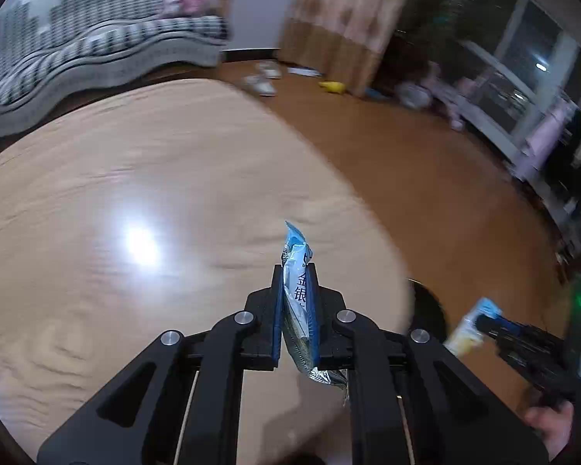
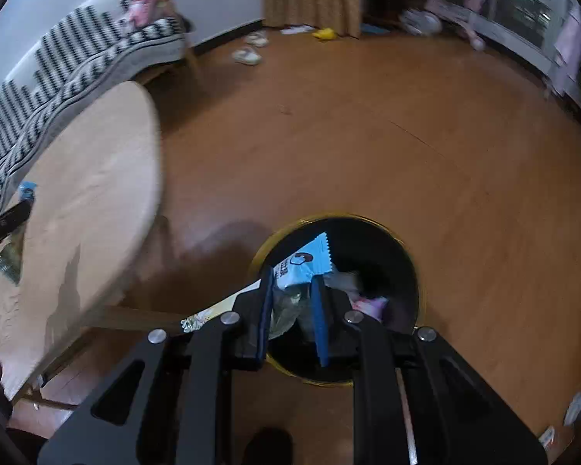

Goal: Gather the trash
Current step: 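Carry both wrappers over the black bin with both tools, then open the right gripper over the bin, dropping the blue-yellow wrapper, then open the left gripper over the bin, dropping the blue-white wrapper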

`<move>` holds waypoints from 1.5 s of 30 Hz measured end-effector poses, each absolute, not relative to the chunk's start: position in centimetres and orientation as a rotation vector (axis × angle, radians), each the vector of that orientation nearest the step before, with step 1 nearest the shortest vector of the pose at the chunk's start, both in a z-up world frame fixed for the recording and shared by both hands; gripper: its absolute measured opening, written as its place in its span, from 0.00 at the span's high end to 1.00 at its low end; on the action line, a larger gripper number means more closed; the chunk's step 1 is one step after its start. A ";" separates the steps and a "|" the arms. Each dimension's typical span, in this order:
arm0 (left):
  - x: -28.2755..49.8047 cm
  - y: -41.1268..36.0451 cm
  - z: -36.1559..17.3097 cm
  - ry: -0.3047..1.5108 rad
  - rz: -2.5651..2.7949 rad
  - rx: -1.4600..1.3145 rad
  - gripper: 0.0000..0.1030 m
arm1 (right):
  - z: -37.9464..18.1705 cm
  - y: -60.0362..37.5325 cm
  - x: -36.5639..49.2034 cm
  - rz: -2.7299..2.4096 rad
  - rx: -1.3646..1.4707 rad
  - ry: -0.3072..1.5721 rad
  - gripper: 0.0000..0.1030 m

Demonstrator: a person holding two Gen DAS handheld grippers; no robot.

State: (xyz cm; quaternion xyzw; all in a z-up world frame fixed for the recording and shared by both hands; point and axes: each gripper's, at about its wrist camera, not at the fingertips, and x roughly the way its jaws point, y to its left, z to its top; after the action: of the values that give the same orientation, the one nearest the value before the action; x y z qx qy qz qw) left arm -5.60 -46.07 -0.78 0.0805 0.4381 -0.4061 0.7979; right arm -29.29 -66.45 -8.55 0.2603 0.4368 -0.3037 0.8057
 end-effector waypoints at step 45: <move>-17.4 -57.6 -4.6 0.953 -1.160 0.342 0.90 | -11.7 -72.2 -33.0 -0.734 0.702 0.928 0.42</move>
State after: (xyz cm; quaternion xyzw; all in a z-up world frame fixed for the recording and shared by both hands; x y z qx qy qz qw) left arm -17.35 -57.61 -4.63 0.1544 0.4309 -0.5242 0.7181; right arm -33.00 -72.22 -11.72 0.3238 0.4282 -0.3390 0.7726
